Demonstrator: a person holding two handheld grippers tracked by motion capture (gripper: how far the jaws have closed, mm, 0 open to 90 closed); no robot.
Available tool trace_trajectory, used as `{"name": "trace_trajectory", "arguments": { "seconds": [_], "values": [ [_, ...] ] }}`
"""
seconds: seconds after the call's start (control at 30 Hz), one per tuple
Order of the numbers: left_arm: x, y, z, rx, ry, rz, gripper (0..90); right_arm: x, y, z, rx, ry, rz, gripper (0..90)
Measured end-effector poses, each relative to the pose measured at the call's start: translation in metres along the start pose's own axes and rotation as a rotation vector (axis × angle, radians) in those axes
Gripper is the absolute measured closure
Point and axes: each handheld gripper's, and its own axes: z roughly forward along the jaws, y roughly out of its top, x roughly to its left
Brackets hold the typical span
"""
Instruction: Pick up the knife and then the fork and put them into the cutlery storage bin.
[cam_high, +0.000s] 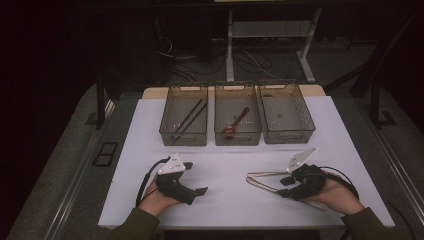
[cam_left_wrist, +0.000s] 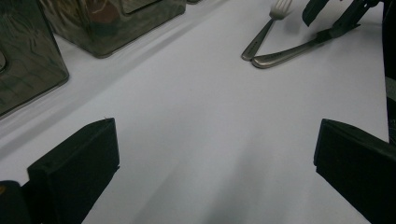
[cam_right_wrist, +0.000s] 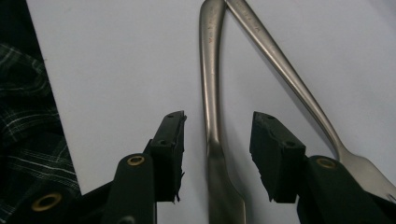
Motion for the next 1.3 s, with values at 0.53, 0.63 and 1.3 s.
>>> {"name": "trace_trajectory", "arguments": {
  "seconds": [0.53,0.63,1.3],
  "values": [
    [-0.001,0.0,0.0,0.002,-0.008,0.004,0.0,0.004,0.025,0.022,0.203,-0.033,-0.078,71.1],
    [0.0,0.0,0.001,0.003,-0.008,0.004,0.0,0.003,0.027,0.023,0.218,-0.04,-0.094,73.9],
    [-0.002,0.0,0.002,0.006,-0.017,0.011,0.0,0.013,0.044,0.031,0.357,-0.089,-0.171,78.5]
  ]
}}
